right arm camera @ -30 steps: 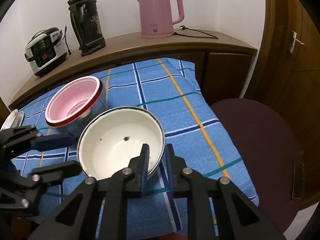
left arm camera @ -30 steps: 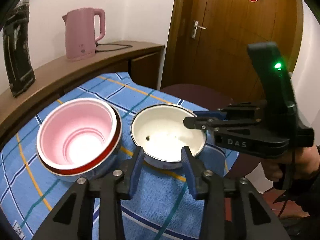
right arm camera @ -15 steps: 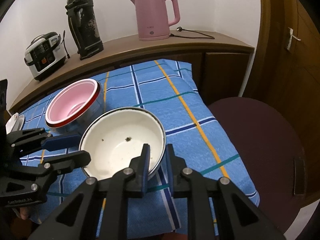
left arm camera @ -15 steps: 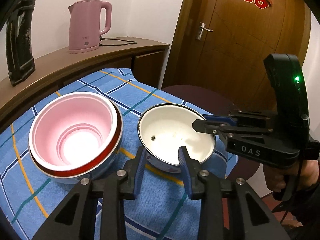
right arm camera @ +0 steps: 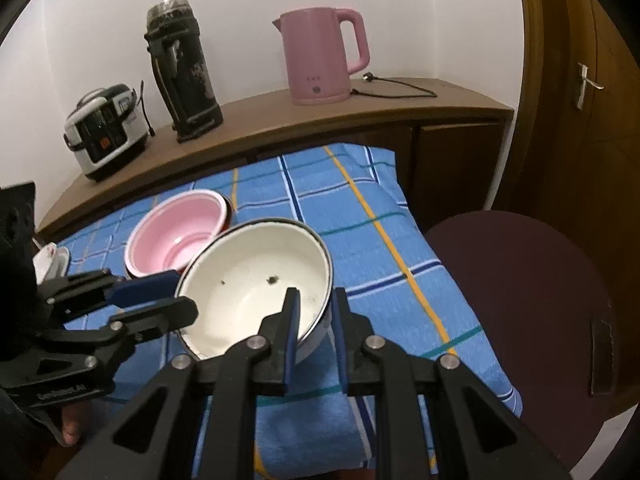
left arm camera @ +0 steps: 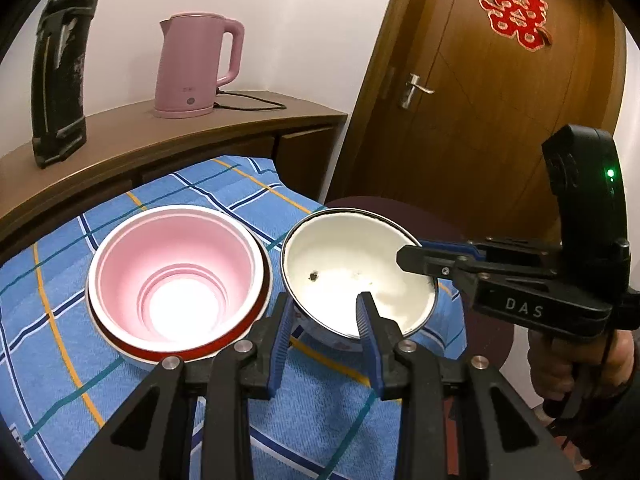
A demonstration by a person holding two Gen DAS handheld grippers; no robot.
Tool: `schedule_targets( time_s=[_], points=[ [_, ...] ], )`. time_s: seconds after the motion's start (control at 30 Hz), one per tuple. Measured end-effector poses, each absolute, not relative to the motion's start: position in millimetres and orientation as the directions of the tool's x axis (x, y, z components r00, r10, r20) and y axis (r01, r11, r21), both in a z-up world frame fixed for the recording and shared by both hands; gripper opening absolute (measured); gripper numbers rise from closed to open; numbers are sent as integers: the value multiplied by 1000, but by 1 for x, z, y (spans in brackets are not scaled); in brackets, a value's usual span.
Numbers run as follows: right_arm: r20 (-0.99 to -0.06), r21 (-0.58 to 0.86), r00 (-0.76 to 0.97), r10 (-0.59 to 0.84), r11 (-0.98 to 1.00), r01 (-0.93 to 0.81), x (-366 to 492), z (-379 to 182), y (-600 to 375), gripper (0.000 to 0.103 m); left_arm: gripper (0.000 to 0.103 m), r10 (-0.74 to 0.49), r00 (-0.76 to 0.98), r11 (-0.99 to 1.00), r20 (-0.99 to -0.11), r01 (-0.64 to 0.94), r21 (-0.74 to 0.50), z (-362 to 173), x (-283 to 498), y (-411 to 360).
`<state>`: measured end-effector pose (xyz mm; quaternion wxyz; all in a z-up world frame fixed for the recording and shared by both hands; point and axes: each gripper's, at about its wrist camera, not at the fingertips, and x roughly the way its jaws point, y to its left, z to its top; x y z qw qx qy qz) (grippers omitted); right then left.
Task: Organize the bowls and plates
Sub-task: 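Close both tools on the white enamel bowl rim, then lift the white enamel bowl and carry it over the pink bowl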
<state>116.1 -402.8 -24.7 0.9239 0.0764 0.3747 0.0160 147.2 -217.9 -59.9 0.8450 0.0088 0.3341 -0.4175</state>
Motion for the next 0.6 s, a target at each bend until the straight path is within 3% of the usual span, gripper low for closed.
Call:
schedule_targets(
  time_s=[0.33,0.47,0.6],
  points=[
    [-665,163,737,121,987,-15,121,-5,-389,16,35,-712,478,670,-514,683,-292,-42,153,-197],
    [-652,156,750,115,988,-16,118,5,-389,16,20,-710,490,676,-506,676,-294,-35,156,-192],
    [-632,149,767,110,989,-19,113,15,-387,16,17,-705,487,678,-516,676,-289,-35,156,-193]
  ],
)
